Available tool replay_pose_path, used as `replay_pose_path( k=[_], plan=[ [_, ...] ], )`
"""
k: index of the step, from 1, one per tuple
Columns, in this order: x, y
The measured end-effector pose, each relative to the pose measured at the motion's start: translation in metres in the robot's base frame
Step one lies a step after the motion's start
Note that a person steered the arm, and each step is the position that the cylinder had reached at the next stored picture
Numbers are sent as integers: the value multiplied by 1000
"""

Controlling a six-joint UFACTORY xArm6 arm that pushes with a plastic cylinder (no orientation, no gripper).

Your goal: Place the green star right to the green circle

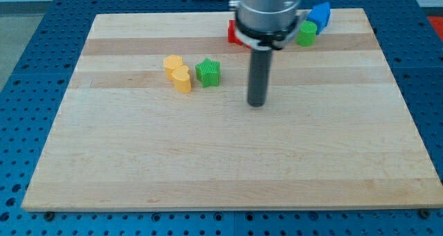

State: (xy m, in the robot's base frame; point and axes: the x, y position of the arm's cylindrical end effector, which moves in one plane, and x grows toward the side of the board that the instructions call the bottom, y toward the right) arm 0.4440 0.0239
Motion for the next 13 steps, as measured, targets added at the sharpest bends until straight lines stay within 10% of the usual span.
replay_pose_path(
  k=[6, 13],
  plan=[
    [-48, -99],
    [-103, 9]
  ],
)
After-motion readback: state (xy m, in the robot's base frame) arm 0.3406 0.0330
